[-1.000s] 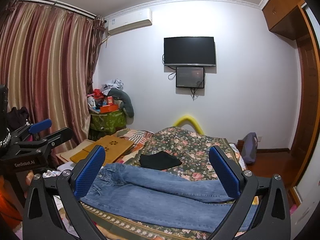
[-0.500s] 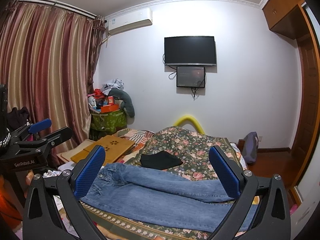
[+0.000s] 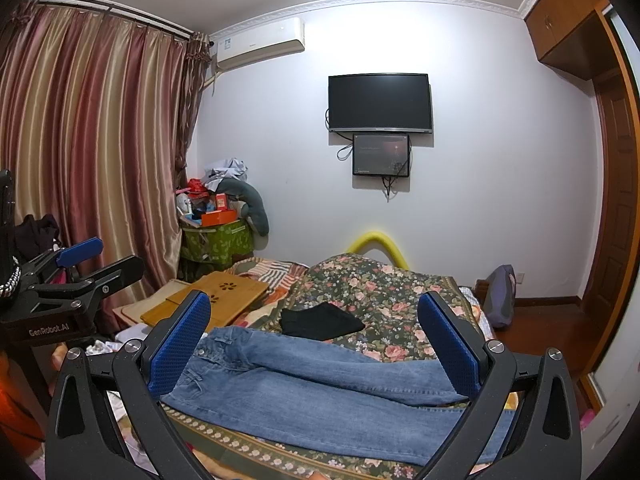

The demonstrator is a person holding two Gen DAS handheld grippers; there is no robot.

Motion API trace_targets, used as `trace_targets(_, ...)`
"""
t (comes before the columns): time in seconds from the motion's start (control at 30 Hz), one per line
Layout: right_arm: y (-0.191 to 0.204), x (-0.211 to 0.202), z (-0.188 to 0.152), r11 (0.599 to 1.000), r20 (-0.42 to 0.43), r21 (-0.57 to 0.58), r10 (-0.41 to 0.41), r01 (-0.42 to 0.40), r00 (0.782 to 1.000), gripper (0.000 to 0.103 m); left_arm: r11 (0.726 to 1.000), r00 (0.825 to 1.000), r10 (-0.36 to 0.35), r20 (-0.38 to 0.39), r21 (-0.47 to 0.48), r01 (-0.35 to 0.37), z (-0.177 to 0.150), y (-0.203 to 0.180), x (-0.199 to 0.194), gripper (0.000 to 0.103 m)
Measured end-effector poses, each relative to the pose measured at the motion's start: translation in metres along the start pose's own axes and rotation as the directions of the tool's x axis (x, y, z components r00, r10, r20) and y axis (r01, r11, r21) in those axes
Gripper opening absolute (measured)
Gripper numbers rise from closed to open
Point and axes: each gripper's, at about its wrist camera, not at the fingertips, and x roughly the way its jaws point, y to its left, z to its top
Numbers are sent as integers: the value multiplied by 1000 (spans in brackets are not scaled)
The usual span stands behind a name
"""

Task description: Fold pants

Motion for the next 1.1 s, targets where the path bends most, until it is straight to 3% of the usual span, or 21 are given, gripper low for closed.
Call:
trace_targets(0.8, 0, 5, -3, 1000, -13, 0, 5, -5, 1000, 103, 1000, 1000, 8, -14, -8, -8, -2, 0, 7, 103)
trace_targets(1.1, -20, 48, -15, 999, -75, -14, -32, 31, 997, 103, 999, 994, 37, -106, -34, -41, -2, 31, 61, 103)
